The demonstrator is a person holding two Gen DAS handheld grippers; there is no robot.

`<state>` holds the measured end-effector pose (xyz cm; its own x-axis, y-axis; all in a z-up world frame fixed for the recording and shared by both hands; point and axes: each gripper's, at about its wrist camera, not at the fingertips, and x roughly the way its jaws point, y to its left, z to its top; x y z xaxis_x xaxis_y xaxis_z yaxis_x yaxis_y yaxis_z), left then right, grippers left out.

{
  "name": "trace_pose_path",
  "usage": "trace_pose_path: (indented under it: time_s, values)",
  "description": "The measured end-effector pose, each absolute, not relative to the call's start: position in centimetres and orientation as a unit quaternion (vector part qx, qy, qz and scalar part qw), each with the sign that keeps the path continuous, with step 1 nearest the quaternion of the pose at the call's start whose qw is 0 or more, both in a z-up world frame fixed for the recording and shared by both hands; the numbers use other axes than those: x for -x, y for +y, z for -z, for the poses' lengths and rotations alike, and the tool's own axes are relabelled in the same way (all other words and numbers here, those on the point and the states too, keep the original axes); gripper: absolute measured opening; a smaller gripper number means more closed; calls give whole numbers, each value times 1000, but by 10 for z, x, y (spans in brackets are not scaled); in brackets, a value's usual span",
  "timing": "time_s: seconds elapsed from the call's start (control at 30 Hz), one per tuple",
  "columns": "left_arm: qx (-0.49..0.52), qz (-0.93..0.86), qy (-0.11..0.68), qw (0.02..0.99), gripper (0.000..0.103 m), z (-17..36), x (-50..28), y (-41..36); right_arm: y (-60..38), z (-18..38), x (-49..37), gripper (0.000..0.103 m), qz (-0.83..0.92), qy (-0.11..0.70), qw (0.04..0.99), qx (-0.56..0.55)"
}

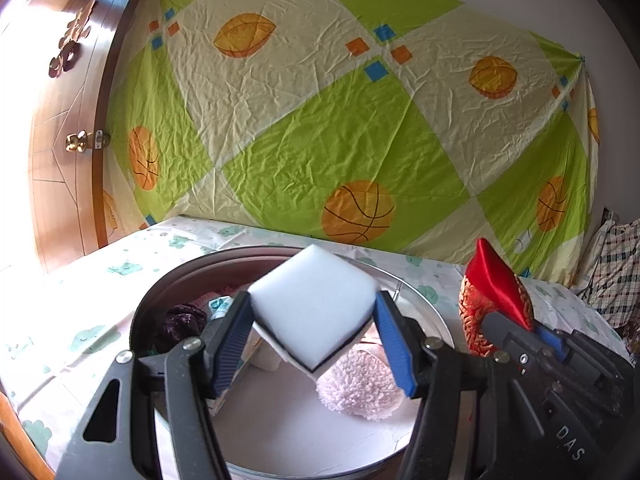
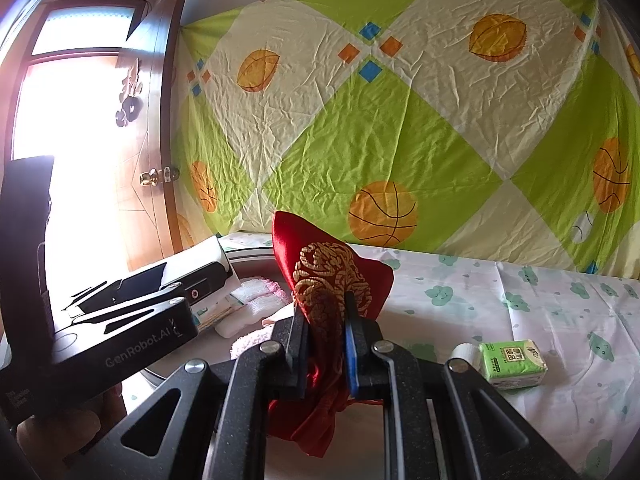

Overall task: Organize soft objects
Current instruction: 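Hold the sponge and red pouch above the tin with both grippers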

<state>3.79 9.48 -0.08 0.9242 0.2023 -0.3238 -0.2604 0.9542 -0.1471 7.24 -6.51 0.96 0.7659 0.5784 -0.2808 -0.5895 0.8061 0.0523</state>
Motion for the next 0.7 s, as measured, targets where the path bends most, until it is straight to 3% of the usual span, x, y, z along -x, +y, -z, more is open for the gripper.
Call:
trace_pose_path:
  time_s: [0.7]
  values:
    - [97, -107, 203, 969, 61, -15, -53, 129, -39, -28, -98, 16, -337, 166, 926, 31]
